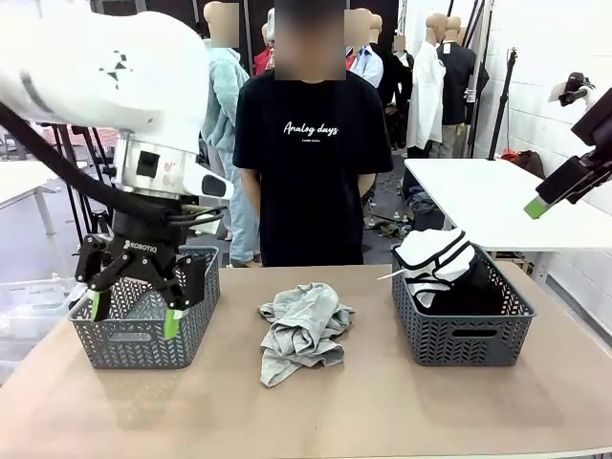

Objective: Sort the tops and bottoms.
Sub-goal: Lift clothes from the center of the table with your right hand.

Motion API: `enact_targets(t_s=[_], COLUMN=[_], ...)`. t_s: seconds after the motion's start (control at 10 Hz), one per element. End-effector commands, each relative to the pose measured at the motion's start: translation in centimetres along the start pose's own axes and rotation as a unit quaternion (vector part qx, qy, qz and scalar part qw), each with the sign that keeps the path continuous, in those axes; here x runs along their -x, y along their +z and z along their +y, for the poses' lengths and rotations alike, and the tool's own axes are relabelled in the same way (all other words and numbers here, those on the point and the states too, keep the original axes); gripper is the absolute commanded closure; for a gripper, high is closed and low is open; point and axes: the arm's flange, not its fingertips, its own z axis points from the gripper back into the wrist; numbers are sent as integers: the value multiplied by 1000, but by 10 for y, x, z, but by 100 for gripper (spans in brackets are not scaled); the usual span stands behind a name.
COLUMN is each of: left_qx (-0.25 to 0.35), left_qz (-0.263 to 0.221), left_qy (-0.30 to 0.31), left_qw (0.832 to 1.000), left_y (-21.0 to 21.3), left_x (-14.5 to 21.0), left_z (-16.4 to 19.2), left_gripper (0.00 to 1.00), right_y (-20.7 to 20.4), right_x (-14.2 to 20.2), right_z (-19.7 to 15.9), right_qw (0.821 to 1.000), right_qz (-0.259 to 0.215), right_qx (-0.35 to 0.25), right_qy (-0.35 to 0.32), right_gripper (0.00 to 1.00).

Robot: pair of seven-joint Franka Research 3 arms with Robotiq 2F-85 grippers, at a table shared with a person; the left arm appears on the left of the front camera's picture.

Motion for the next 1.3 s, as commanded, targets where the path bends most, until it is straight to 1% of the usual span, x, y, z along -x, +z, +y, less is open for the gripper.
enact_targets(t_s=[0.0, 0.1, 0.2, 0.3, 0.4, 0.5, 0.6, 0.7, 0.8, 1.0, 1.1, 1.2], left_qx=[-7, -7, -3, 0, 36, 77, 83, 43, 23, 15, 9, 3], left_qz=[26, 26, 6, -19, -48, -94, -172, -203, -233, -273, -290, -319], left_qy=[-9, -9, 1, -58, -127, -162, -179, -213, -216, -233, -231, -238], left_qw=[1000, 1000, 1000, 998, 990, 979, 965, 955, 948, 933, 929, 918], left_y=[24, 24, 5, 10, 7, 8, 14, 19, 24, 36, 44, 54], left_x=[-14, -14, -3, -23, -43, -44, -43, -39, -38, -26, -18, -9], left_z=[-1, -1, -1, -17, -22, -19, -8, 1, 14, 32, 37, 41], left_gripper=[0, 0, 0, 0, 0, 0, 0, 0, 0, 0, 0, 0], right_y=[-1, -1, -1, -1, -1, -1, -1, -1, -1, -1, -1, -1], right_x=[-1, -1, -1, -1, -1, -1, -1, -1, -1, -1, -1, -1], right_z=[0, 0, 0, 0, 0, 0, 0, 0, 0, 0, 0, 0], right_qw=[1000, 1000, 1000, 1000, 1000, 1000, 1000, 1000, 1000, 1000, 1000, 1000], right_qz=[4, 4, 4, 4, 4, 4, 4, 4, 4, 4, 4, 4], right_qx=[6, 6, 6, 6, 6, 6, 6, 6, 6, 6, 6, 6], right_qy=[3, 3, 3, 3, 3, 3, 3, 3, 3, 3, 3, 3], right_gripper=[0, 0, 0, 0, 0, 0, 0, 0, 0, 0, 0, 0])
